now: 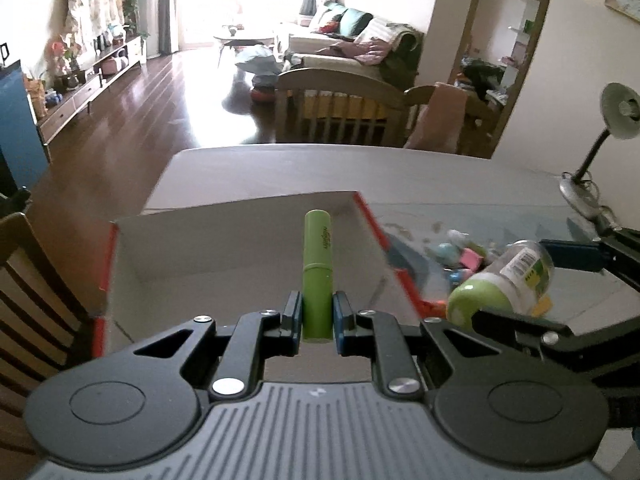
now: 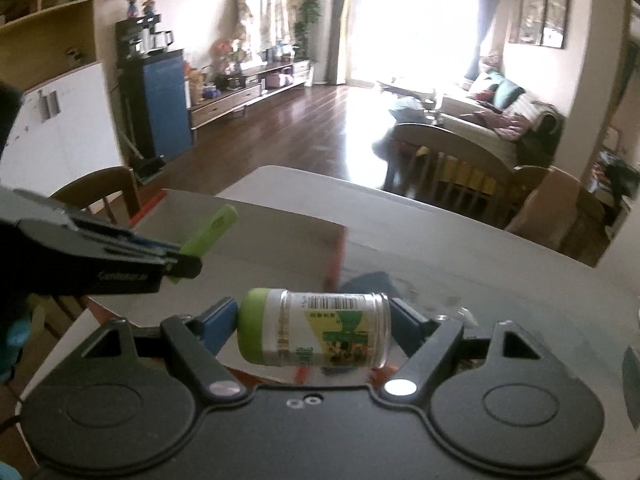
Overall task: Organize rigid objects
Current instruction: 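Carry the jar and the tube in both tools over the shoebox, then lower both tools into the shoebox and open them to release the items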
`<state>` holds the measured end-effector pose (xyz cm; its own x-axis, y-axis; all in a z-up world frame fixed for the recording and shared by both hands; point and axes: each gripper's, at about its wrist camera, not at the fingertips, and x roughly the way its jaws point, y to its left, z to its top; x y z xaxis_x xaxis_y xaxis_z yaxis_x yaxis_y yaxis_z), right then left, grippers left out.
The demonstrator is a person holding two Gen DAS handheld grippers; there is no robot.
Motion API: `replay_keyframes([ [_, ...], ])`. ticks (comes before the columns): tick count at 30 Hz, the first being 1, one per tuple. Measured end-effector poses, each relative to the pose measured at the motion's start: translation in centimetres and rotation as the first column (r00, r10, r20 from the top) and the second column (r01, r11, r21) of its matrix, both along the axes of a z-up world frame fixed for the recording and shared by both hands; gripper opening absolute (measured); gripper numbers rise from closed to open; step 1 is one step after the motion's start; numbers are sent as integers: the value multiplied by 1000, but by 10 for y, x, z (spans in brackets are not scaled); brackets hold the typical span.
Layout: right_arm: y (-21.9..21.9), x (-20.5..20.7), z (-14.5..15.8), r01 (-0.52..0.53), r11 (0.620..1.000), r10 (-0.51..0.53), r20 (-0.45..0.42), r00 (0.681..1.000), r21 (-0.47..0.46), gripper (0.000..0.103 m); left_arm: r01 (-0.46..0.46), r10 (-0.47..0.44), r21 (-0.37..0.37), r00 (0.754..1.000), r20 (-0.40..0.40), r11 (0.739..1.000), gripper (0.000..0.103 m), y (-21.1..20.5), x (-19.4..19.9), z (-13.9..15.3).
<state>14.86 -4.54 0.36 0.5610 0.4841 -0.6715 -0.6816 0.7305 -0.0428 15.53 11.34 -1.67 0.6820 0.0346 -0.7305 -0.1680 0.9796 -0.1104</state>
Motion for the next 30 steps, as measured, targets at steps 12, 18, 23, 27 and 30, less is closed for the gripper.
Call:
replay_keyframes([
  [12,86,15,-33,-126,989,125,-13,992,-78,81,5,3,51,989,-148,999,16,59,36,-36],
  [18,109,29,-71,-136,980,130,-52,990,-144,80,42,-26,65,972,-234,997,15,68,53,-71],
  [23,119,34,-95,-140,972,121,-107,987,-190,80,60,-40,59,951,-305,996,15,74,63,-97],
  [27,122,38,-104,-142,967,111,-150,982,-213,80,69,-55,31,939,-339,997,15,77,63,-111],
  [30,125,38,-110,-147,961,107,-173,979,-235,81,81,-68,21,929,-364,997,15,79,61,-119],
])
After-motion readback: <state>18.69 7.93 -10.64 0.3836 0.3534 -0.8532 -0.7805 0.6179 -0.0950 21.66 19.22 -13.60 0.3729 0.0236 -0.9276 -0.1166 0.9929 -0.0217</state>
